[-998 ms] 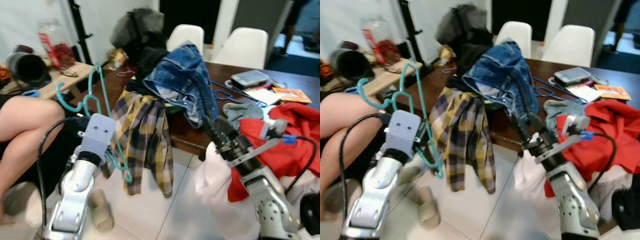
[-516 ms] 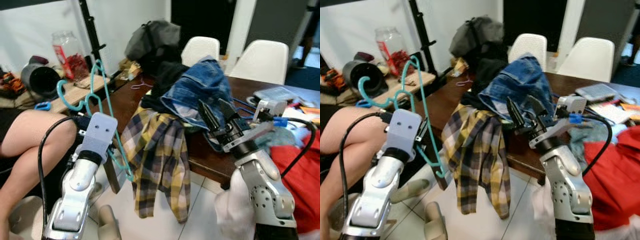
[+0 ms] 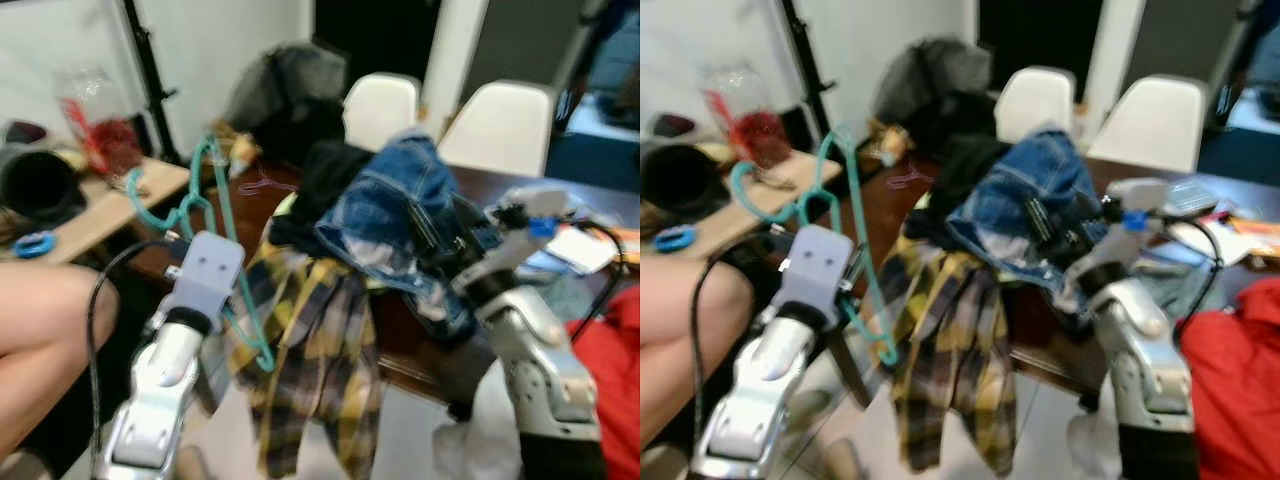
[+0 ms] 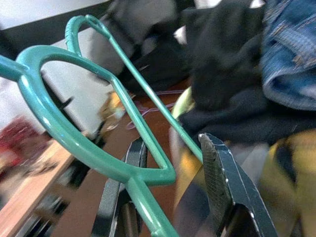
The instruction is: Hang hanger
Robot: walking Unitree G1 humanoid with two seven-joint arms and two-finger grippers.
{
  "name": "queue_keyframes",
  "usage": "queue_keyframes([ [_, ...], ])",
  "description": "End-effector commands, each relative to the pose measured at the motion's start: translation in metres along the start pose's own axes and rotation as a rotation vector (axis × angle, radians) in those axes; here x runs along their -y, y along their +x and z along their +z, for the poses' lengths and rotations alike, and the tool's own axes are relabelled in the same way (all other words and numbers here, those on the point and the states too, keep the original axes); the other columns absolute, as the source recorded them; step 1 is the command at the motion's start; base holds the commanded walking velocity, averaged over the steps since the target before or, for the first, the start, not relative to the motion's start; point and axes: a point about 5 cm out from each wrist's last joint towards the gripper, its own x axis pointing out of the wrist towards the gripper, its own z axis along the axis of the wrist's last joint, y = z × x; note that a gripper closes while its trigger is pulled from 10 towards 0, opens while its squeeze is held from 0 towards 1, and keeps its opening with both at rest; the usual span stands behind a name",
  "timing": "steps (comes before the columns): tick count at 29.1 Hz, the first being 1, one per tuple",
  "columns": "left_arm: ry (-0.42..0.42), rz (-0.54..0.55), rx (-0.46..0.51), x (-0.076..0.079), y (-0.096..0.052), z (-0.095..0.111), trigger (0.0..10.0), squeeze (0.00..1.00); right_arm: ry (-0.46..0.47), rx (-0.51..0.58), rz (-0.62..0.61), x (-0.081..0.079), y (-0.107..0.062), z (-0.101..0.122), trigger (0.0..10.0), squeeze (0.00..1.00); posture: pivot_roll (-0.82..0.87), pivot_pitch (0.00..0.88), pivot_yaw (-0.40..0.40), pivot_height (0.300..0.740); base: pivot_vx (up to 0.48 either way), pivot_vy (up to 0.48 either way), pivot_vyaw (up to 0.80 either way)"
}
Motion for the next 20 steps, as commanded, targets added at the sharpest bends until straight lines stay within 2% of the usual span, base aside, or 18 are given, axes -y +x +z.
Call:
queue_keyframes([
  [1,0.005,-0.021,-0.018,0.003,-0.003,-0.005,10.0,0.0,-0.001,-0.02,0.004,-0.004,0.001,-0.005,10.0,0.0,-0.05,0.0,0.005,0.74,0.0,0.0,-0.76],
  [2,0.005,-0.021,-0.018,0.003,-0.003,-0.005,10.0,0.0,-0.001,-0.02,0.004,-0.004,0.001,-0.005,10.0,0.0,-0.05,0.0,0.005,0.74,0.0,0.0,-0.76],
  [3,0.012,-0.072,-0.047,0.013,-0.009,-0.012,10.0,0.0,-0.018,-0.012,0.007,-0.004,0.001,-0.002,10.0,0.0,-0.05,0.0,0.006,0.74,0.0,0.0,-0.76],
  [7,0.012,-0.086,-0.068,0.017,-0.013,-0.018,10.0,0.0,-0.023,-0.006,0.011,-0.004,0.001,-0.001,10.0,0.0,-0.05,0.0,0.007,0.74,0.0,0.0,-0.77],
  [10,0.014,-0.094,-0.11,0.02,-0.021,-0.027,10.0,0.0,-0.05,-0.005,0.04,-0.006,0.001,0.001,10.0,0.0,-0.05,0.0,0.007,0.74,0.0,0.0,0.0],
  [13,0.009,-0.07,-0.187,0.018,-0.038,-0.043,10.0,0.0,-0.191,-0.103,0.164,-0.021,-0.002,-0.01,10.0,0.0,-0.05,0.0,0.006,0.74,0.0,0.0,0.0],
  [15,0.009,-0.07,-0.187,0.018,-0.038,-0.043,10.0,0.0,-0.191,-0.103,0.164,-0.021,-0.002,-0.01,10.0,0.0,-0.05,0.0,0.006,0.74,0.0,0.0,0.0],
  [16,0.002,-0.05,-0.214,0.016,-0.045,-0.047,10.0,0.0,-0.245,-0.18,0.214,-0.026,-0.005,-0.021,10.0,0.0,-0.04,0.0,0.003,0.74,0.0,0.0,0.0],
  [17,0.002,-0.05,-0.214,0.016,-0.045,-0.047,10.0,0.0,-0.245,-0.18,0.214,-0.026,-0.005,-0.021,10.0,0.0,-0.04,0.0,0.003,0.74,0.0,0.0,0.0],
  [18,-0.006,-0.028,-0.239,0.016,-0.051,-0.05,10.0,0.0,-0.277,-0.248,0.253,-0.031,-0.008,-0.032,10.0,0.0,-0.03,0.0,0.003,0.74,0.0,0.0,0.0],
  [19,-0.006,-0.028,-0.239,0.016,-0.051,-0.05,10.0,0.0,-0.277,-0.248,0.253,-0.031,-0.008,-0.032,10.0,0.0,-0.03,0.0,0.003,0.74,0.0,0.0,0.0],
  [20,-0.005,-0.011,-0.267,0.016,-0.057,-0.054,10.0,0.0,-0.28,-0.313,0.264,-0.035,-0.01,-0.045,10.0,0.0,-0.03,0.0,0.001,0.74,0.0,0.0,0.0],
])
